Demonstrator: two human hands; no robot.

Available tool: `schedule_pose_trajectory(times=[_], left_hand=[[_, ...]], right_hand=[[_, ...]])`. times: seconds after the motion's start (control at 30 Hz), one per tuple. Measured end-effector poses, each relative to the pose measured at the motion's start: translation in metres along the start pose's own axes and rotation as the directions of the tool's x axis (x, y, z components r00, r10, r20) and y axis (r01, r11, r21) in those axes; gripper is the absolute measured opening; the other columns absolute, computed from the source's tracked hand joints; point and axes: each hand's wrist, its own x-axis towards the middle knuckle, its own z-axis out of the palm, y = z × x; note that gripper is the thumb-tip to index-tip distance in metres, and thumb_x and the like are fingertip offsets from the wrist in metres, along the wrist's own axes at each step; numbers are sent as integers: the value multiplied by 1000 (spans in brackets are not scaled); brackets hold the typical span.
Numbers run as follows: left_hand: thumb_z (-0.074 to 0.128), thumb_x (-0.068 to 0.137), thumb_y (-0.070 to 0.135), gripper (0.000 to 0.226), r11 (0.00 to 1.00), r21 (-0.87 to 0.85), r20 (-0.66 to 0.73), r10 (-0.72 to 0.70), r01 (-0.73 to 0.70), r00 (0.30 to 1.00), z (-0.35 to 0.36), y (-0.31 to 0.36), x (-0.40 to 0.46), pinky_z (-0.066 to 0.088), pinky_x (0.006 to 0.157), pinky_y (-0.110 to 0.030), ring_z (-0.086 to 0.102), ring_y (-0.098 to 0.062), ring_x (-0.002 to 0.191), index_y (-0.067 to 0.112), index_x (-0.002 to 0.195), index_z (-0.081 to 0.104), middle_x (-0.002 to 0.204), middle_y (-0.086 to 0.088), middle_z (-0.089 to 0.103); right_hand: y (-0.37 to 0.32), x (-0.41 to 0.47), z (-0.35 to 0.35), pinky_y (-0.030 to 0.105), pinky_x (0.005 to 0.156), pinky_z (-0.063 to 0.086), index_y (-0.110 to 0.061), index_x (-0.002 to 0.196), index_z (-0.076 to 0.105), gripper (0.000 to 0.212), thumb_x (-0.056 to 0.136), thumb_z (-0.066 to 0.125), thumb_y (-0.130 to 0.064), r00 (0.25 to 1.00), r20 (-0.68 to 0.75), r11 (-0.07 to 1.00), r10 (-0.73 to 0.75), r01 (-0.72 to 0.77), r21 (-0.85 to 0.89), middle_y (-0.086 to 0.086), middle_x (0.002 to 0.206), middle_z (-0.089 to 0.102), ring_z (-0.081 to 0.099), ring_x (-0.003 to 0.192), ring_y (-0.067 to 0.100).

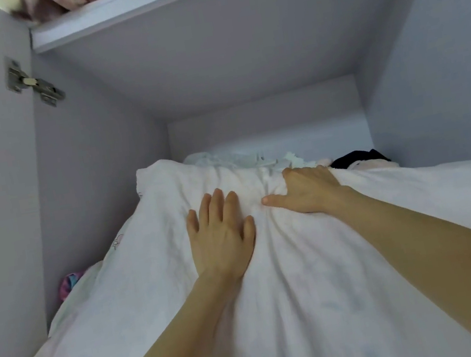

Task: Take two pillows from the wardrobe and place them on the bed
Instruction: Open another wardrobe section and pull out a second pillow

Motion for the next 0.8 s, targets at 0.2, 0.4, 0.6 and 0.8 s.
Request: schedule_pose_trajectory(times=[0.2,0.4,0.6,0.8], left_hand=[[40,82,39,51,998,20,-43,66,-66,997,-31,3,-25,33,101,-54,41,-34,127,15,126,47,135,-13,49],[46,77,50,60,942,22,-75,336,-336,939,-92,-7,-60,30,100,-60,42,-37,127,18,128,51,136,-16,49],[42,71,72,81,844,49,178,518,-533,837,-150,-25,-106,22,104,-65,42,-32,130,18,132,47,137,-9,51],[27,74,76,79,934,33,441,306,-356,844,-198,-39,-190,42,92,-40,61,-24,98,17,118,55,105,-3,66]], right_hand=[[-21,-53,-3,32,56,28,-8,112,45,48,89,45,-50,932,-344,993,-115,107,-42,11,83,70,63,72,33],[-44,-159,-8,24,35,33,-1,76,56,21,77,64,-21,821,-545,970,-173,237,50,9,47,57,52,36,26],[-74,-237,-12,19,41,30,-10,62,46,25,79,48,-27,802,-543,928,-250,359,102,4,44,52,49,38,24],[-111,-302,0,25,46,38,-8,68,56,13,72,60,-20,862,-373,858,-344,449,247,3,52,57,54,45,26]])
